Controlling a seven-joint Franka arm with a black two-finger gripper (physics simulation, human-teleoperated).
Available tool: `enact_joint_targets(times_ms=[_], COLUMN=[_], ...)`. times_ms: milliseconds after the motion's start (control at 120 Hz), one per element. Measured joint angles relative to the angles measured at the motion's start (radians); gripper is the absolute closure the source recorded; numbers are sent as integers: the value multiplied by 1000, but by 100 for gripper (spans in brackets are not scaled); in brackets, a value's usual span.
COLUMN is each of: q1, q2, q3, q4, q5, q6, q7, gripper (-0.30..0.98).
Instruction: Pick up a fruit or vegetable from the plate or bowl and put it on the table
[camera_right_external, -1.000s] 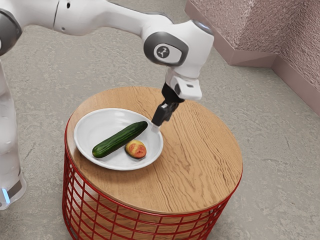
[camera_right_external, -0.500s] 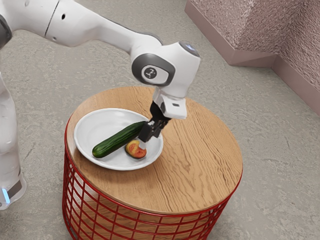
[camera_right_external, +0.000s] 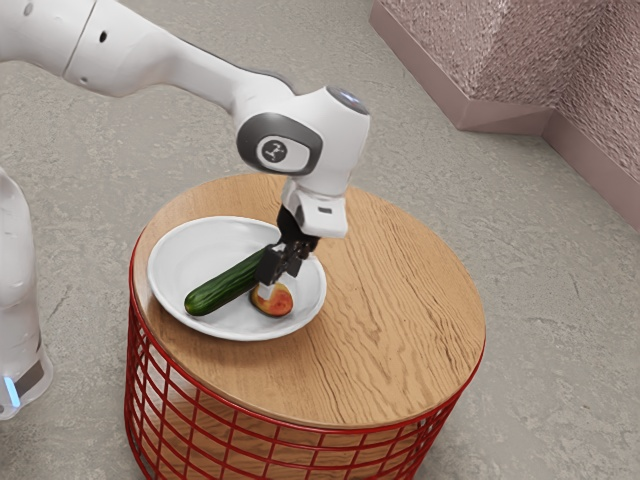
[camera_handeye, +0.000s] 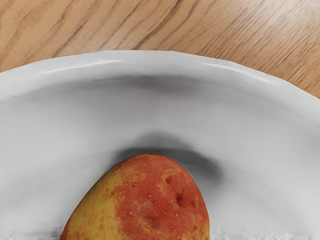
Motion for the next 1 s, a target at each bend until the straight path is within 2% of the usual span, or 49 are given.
enact_joint_targets(times_ms=[292,667,742,892,1000], q1=[0,1,2,5,11], q2=[4,9,9,9,9], q3=[5,5,6,7,7], q4=[-57,-95,-96,-96,-96], q5=[-30,-37,-39,-42,-39], q6=[53,110,115,123,128], q7=[33,64,68,74,75], gripper=[0,1,8,33,37])
